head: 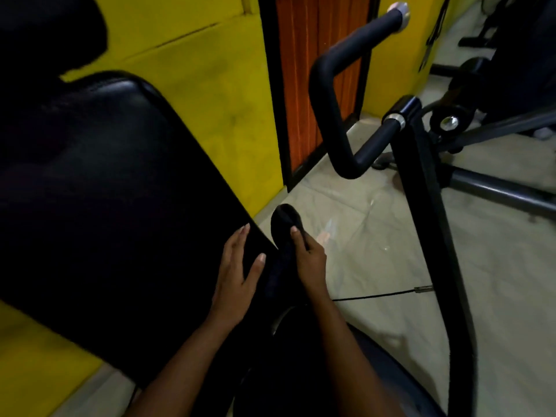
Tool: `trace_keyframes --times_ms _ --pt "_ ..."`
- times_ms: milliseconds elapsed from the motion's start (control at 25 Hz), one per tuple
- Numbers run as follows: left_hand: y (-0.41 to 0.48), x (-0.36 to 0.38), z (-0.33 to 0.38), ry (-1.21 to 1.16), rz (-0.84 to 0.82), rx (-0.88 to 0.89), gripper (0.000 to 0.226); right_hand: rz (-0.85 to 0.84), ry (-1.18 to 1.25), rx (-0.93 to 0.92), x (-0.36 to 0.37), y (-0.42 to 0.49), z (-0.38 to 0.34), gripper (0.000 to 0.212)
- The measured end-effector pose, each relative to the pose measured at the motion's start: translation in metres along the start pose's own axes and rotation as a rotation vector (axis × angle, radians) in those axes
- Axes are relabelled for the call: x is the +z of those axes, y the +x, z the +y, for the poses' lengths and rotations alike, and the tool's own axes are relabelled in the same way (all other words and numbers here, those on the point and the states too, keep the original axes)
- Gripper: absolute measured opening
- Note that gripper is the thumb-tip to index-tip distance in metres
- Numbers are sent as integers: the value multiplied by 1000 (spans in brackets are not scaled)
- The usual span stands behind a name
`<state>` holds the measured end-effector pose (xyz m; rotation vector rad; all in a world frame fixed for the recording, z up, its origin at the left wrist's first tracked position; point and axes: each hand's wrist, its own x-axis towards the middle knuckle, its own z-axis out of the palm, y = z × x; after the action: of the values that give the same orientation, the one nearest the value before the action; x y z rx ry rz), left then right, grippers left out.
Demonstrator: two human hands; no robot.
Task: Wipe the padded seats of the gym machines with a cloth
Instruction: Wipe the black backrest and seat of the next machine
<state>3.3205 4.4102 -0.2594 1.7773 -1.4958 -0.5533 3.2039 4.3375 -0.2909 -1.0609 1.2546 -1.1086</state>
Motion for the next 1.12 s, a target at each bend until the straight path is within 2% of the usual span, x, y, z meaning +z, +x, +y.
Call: trace_keyframes --times_ms 40,160,240,320,400,440,560,640,760,920,960,1040,1120 --pt "-5 -3 11 -157 16 -124 55 -12 24 -8 0 -15 -14 22" --pt "-25 -35 52 -624 -62 -429 67 -210 29 27 7 -67 -65 25" --pt "-42 -58 70 -927 -93 -606 55 -323 13 46 15 -98 -87 31" --pt "-59 -74 84 -1041 -61 -661 50 -415 -11 123 26 -125 -102 42" --pt "-75 -79 84 -1049 37 -710 72 -521 25 143 37 -149 -105 46" --pt "-86 -85 85 -1098 82 -721 73 -559 39 114 41 -160 -107 42" --pt "-118 -112 84 -1267 150 -752 55 -611 -32 -17 44 -181 -117 35" --pt "-140 -129 78 -1256 260 -704 63 -632 -131 -135 46 -189 -119 32" --pt "-161 -146 77 -1138 540 -613 78 -694 -241 -321 58 -190 -135 32" --pt "-161 -186 71 -1016 937 -523 109 -633 -443 -758 108 -162 -166 40" --pt "-154 -197 70 -948 964 -525 104 -588 -519 -854 121 -154 -169 44" --pt "-128 -213 72 -825 976 -539 76 -488 -639 -1021 148 -135 -170 51" --pt "-100 -221 73 -717 898 -511 63 -396 -756 -1146 163 -119 -156 56"
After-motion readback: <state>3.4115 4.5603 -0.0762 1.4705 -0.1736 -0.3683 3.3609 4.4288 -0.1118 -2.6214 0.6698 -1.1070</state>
